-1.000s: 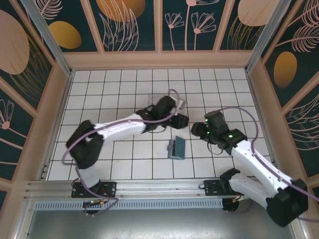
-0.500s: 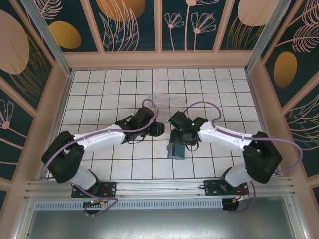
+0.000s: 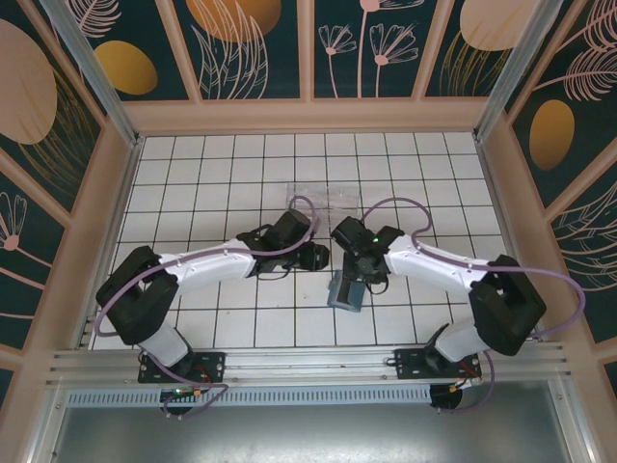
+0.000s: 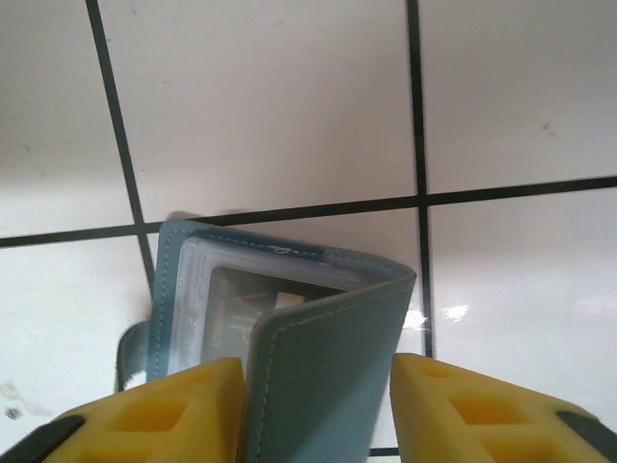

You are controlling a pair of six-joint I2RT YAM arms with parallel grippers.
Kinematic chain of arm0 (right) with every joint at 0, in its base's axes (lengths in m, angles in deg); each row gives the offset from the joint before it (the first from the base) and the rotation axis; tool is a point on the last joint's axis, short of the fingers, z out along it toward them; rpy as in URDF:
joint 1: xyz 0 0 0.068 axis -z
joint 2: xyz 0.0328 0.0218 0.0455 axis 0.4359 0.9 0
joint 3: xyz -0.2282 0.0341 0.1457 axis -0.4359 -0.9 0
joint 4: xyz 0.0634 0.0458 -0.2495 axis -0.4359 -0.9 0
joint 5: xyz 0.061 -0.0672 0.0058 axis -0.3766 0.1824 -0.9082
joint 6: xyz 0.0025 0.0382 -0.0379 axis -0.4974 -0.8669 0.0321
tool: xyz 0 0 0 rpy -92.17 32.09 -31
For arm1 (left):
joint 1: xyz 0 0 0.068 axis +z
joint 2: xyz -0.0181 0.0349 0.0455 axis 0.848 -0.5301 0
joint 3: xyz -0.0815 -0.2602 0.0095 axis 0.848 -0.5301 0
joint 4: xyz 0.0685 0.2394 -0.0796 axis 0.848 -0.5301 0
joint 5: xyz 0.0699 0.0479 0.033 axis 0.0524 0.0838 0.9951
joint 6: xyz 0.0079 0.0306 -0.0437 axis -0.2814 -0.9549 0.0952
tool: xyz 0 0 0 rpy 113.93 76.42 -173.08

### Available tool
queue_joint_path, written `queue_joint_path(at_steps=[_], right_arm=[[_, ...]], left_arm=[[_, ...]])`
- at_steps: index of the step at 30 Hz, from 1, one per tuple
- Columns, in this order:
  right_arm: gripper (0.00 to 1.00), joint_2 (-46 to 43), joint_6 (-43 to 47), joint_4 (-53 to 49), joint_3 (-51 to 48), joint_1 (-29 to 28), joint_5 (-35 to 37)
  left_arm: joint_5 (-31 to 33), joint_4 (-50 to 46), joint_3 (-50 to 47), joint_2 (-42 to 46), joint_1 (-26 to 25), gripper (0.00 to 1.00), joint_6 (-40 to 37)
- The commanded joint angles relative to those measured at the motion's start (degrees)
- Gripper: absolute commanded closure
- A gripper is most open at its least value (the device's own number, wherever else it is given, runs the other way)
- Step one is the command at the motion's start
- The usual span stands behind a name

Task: Take the credit cards out of the card holder

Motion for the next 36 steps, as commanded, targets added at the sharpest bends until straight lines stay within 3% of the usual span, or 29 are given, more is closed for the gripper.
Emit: queue_joint_path(at_steps=[1,5,8,19,22,29,36], right_arm=[[0.71,-3.91,-0.13,0.45,-3.75,2.5,-2.01],[0.92,-7.85,-0.31,4.13,-7.18,4.98,-5.1],[1.0,-11.09,-0.96,7.61,-10.13,6.78,-7.76],[1.0,-16.5,-2.58,12.93,-15.19,9.66,-11.83],[1.0,-16.79,-2.71,13.35,-15.58,9.63,-12.21],[1.0,-16.43,-2.95,17.45,-15.17,8.25,-14.5],[1.0,-9.48,-4.26,24.45,-11.61,4.0,-16.28]], left_arm=[[-0.31,-3.94,4.84,-2.57,-2.62,0.57,-0.1],[-1.41,-5.78,7.06,-5.45,-5.01,0.55,-0.13],[-3.22,-5.13,6.88,-6.53,-5.83,0.52,0.11],[-2.92,-7.64,8.65,-12.66,-7.43,0.52,-1.49],[-0.56,-8.54,8.65,-11.8,-7.42,0.6,-1.96],[5.66,-11.53,7.85,-9.47,-7.28,0.93,-3.84],[9.57,-14.0,0.6,0.49,-1.9,0.99,-5.25]])
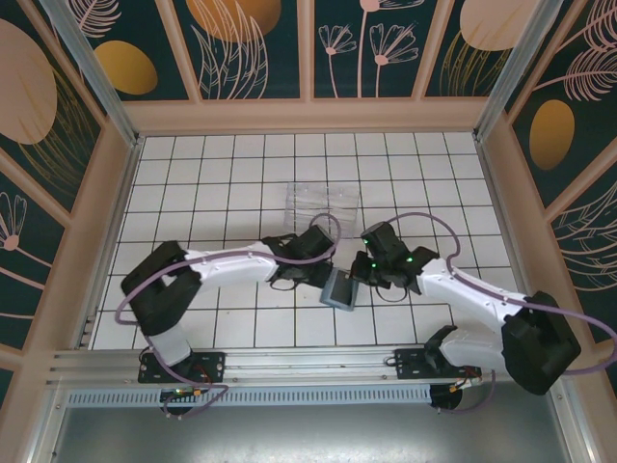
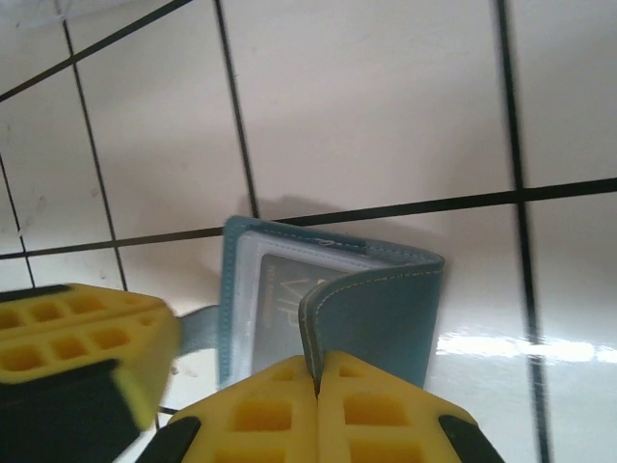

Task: Take the credit cards out of the card holder

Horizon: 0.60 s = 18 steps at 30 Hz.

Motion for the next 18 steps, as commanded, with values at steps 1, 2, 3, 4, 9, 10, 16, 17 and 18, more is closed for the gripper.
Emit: queue_joint_path(at_steps=[1,2,3,4,9,10,16,17,18], right_arm=[[1.0,4.89,-1.2,5.88,3.3,-1.83,-2.46],[1.0,6.75,-0.88,6.9,4.3,-2.34,-2.81],[1.0,8.46,-0.58,7.61,5.23,-2.71,-2.99],[1.0,10.4,-0.16,8.25,6.36,-3.19,-3.19],[0.99,16.34,2.1,9.3,10.61,-4.18,-2.27],[0.98,17.04,2.54,9.07,10.99,-4.22,-1.7],[0.86,18.3,4.77,5.76,8.87,-3.9,3.39],[0.85,18.33,4.86,5.8,8.16,-3.72,3.84],[0.83,18.42,4.95,5.9,7.29,-3.53,4.26]], left_arm=[[2.97,-3.22,-4.88,6.49,4.12,0.99,-1.84],[2.8,-3.46,-6.49,7.76,5.32,0.99,-2.36],[2.85,-3.76,-7.63,8.73,6.18,0.99,-2.83],[3.09,-4.17,-8.71,9.69,7.11,0.99,-3.25],[3.14,-3.87,-12.83,12.58,10.32,1.0,-3.01],[2.82,-3.35,-13.6,12.9,10.8,0.99,-2.54],[0.71,-0.22,-17.46,12.81,11.34,0.99,1.57],[0.12,0.65,-18.22,12.77,11.28,0.98,2.25],[-0.49,1.51,-18.98,12.69,11.3,0.97,2.9]])
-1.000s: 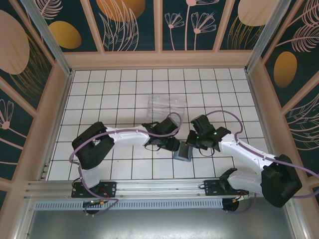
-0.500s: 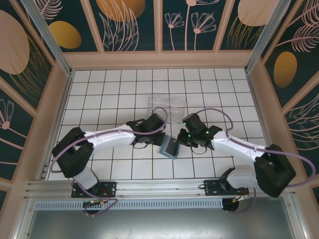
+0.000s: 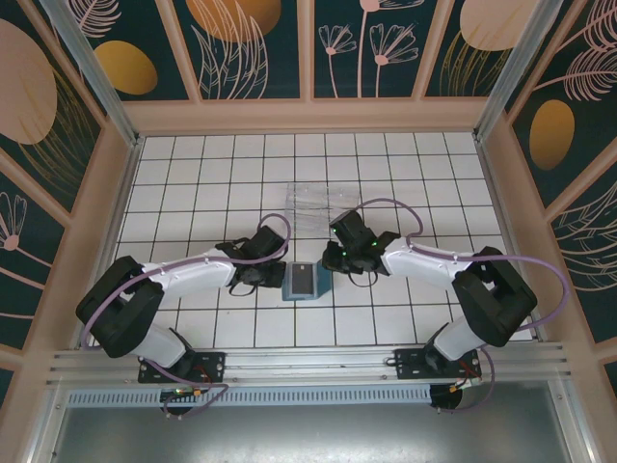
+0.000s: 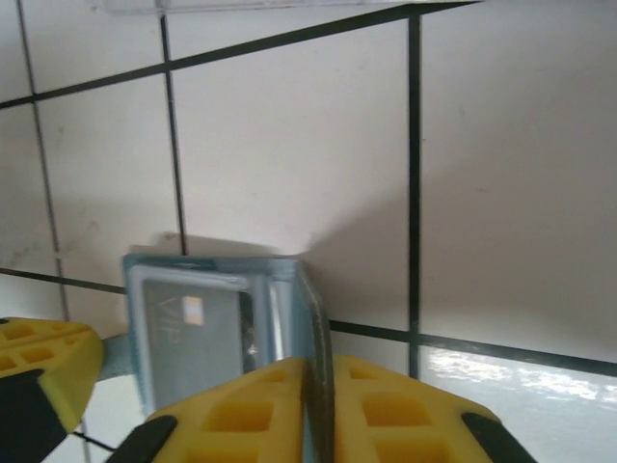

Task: Take the credit cards out of the card holder

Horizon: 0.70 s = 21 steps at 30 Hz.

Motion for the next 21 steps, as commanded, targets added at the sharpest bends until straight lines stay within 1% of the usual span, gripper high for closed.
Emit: queue_joint_path(at_steps=[1,2,5,8,9,13,15,21], right_arm=[[0.82,0.92,1.61,-2.29,-2.77,0.45,4.02],[0.81,1.18,1.7,-2.42,-3.31,0.54,4.69],[0.74,2.19,1.87,-3.36,-4.55,0.56,7.21],[0.61,3.45,2.31,-5.23,-4.92,0.12,10.92],[0.59,4.12,2.54,-6.15,-4.67,-0.34,12.51],[0.58,7.58,3.19,-9.74,-2.28,-2.98,17.8],[0.58,8.59,3.37,-11.04,-0.98,-3.83,18.62],[0.56,5.38,4.69,-19.88,7.0,-4.01,21.89]], left_arm=[[-2.46,2.86,-2.47,0.63,0.07,0.95,3.44],[-3.03,3.38,-2.81,0.22,0.14,0.93,3.82],[-3.24,3.91,-3.15,-0.47,0.14,0.89,4.56],[-2.23,3.44,-2.85,-0.31,0.13,0.86,4.61],[-1.98,3.24,-2.59,-0.29,0.13,0.86,4.6],[-2.11,2.78,-1.84,-1.01,0.13,0.85,4.39],[-2.12,2.78,-1.67,-1.47,0.13,0.83,4.3],[1.65,-1.09,1.55,0.93,0.2,0.78,3.11]])
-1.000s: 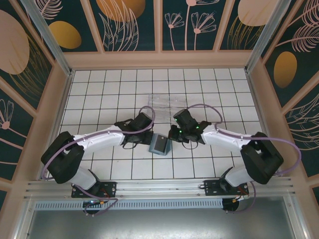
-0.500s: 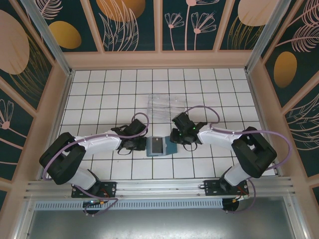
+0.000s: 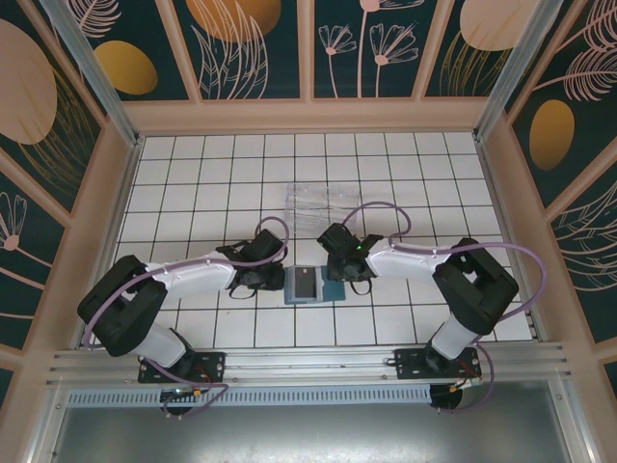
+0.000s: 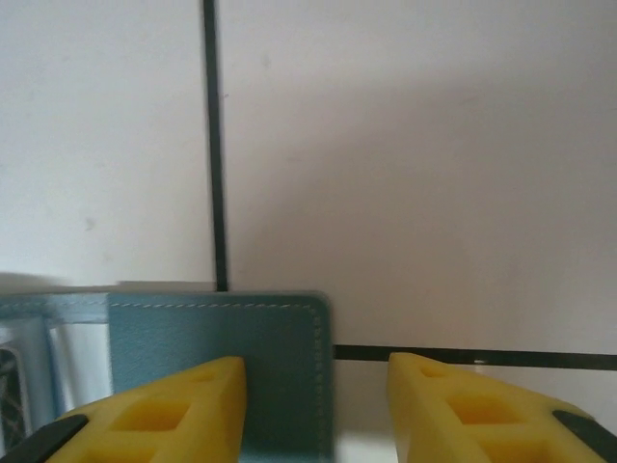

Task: Take the credit cards out of the card holder

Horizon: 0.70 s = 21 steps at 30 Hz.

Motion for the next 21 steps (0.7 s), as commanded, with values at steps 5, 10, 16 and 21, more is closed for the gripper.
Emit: queue_joint_path(at_steps=[5,10,16,21], right_arm=[[0.54,-1.68,2.61,-12.37,9.57,-0.9,4.68],[0.63,-2.38,3.58,-8.43,11.95,-1.97,-4.37],[0.69,-1.93,3.83,-6.48,12.89,-1.88,-12.09],[0.63,-3.05,4.59,-10.99,16.84,-1.86,-8.92]], left_arm=[[2.17,-3.47,4.05,2.99,0.14,0.76,-0.68],[1.34,-2.73,3.68,2.01,0.13,0.77,-0.76],[1.25,-3.01,4.04,2.02,0.15,0.79,-1.07],[1.48,-3.6,4.74,1.89,0.17,0.8,-1.44]])
